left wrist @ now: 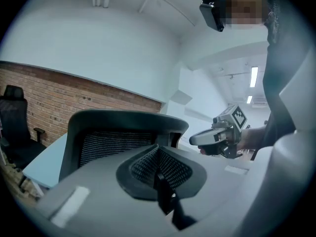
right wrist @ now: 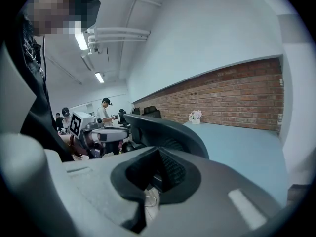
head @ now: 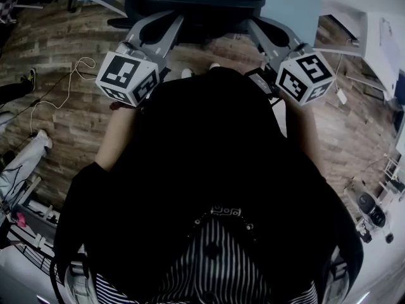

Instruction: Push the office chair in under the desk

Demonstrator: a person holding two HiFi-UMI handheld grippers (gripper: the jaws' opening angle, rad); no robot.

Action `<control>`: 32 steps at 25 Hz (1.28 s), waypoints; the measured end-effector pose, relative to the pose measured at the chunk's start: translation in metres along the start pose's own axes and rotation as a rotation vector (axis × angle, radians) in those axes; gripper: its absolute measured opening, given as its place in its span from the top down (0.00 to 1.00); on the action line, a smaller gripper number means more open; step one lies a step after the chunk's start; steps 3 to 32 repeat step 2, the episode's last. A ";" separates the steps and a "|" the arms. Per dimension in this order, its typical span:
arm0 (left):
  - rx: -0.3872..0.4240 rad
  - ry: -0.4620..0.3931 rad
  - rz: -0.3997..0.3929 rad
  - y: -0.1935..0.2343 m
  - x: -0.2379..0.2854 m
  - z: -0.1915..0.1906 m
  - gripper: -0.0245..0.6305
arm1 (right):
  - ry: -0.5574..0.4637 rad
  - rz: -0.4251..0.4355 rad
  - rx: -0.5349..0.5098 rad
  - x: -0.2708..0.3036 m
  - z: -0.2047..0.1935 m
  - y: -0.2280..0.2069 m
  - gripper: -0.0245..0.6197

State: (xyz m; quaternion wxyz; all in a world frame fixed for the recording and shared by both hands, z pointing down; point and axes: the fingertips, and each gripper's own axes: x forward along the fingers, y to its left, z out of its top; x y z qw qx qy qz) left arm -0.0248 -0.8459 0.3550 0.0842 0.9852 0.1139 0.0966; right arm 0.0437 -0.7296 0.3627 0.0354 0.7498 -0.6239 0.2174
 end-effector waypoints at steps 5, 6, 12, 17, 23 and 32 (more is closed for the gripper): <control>0.003 0.005 -0.003 -0.003 0.003 -0.003 0.95 | 0.003 -0.002 -0.004 -0.001 -0.002 -0.003 0.96; 0.003 0.005 -0.003 -0.003 0.003 -0.003 0.95 | 0.003 -0.002 -0.004 -0.001 -0.002 -0.003 0.96; 0.003 0.005 -0.003 -0.003 0.003 -0.003 0.95 | 0.003 -0.002 -0.004 -0.001 -0.002 -0.003 0.96; 0.003 0.005 -0.003 -0.003 0.003 -0.003 0.95 | 0.003 -0.002 -0.004 -0.001 -0.002 -0.003 0.96; 0.003 0.005 -0.003 -0.003 0.003 -0.003 0.95 | 0.003 -0.002 -0.004 -0.001 -0.002 -0.003 0.96; 0.003 0.005 -0.003 -0.003 0.003 -0.003 0.95 | 0.003 -0.002 -0.004 -0.001 -0.002 -0.003 0.96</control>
